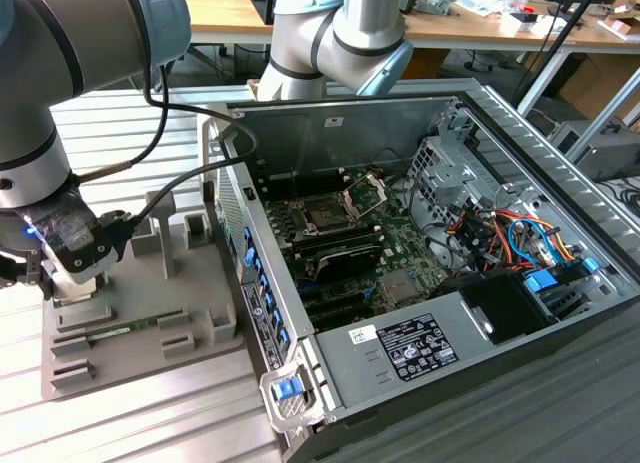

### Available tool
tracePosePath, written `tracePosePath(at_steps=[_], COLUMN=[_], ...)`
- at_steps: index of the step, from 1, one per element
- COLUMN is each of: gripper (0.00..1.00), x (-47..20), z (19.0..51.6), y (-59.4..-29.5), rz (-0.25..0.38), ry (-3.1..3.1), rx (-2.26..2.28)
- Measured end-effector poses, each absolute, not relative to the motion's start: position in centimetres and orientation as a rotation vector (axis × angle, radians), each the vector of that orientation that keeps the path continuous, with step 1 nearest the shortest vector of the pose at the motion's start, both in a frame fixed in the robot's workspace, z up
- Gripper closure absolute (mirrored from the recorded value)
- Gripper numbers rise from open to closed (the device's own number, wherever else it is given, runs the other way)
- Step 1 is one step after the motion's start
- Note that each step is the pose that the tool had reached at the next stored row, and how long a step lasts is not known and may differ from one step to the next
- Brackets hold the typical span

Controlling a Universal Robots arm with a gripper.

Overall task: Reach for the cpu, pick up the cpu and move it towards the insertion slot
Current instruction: 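Pick up the cpu and move it towards the insertion slot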

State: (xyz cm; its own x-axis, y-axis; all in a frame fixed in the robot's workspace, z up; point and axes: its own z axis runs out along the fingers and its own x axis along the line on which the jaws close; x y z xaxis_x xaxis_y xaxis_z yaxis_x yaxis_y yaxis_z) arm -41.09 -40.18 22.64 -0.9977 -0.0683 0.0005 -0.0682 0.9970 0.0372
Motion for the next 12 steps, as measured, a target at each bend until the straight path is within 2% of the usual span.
tracePosePath(at_steps=[12], gripper=[0.45], x=[-41.09], z=[23.58], y=[-40.18], rz=[-0.058], ry=[-3.138], rx=[0.107])
